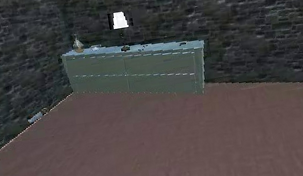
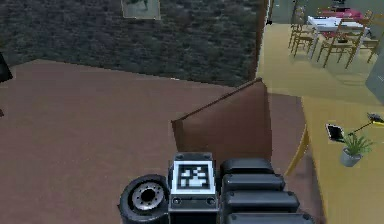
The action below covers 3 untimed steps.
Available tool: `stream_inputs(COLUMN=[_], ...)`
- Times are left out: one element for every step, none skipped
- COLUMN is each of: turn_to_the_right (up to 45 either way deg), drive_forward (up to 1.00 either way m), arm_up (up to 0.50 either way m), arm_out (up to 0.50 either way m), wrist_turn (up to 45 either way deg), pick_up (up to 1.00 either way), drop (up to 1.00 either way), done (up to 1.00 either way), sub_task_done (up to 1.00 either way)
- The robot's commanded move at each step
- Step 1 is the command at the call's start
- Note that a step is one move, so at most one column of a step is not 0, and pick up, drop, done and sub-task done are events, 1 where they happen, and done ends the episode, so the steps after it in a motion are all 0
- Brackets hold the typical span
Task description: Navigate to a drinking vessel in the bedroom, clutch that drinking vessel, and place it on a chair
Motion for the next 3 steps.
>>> stream_inputs(turn_to_the_right=[0.0,-45.0,-45.0], drive_forward=[0.15,0.00,0.00], arm_up=[0.00,0.00,0.00], arm_out=[0.00,0.00,0.00], wrist_turn=[0.0,0.0,0.0], pick_up=[0.00,0.00,0.00], drop=[0.00,0.00,0.00], done=[0.00,0.00,0.00], sub_task_done=[0.00,0.00,0.00])
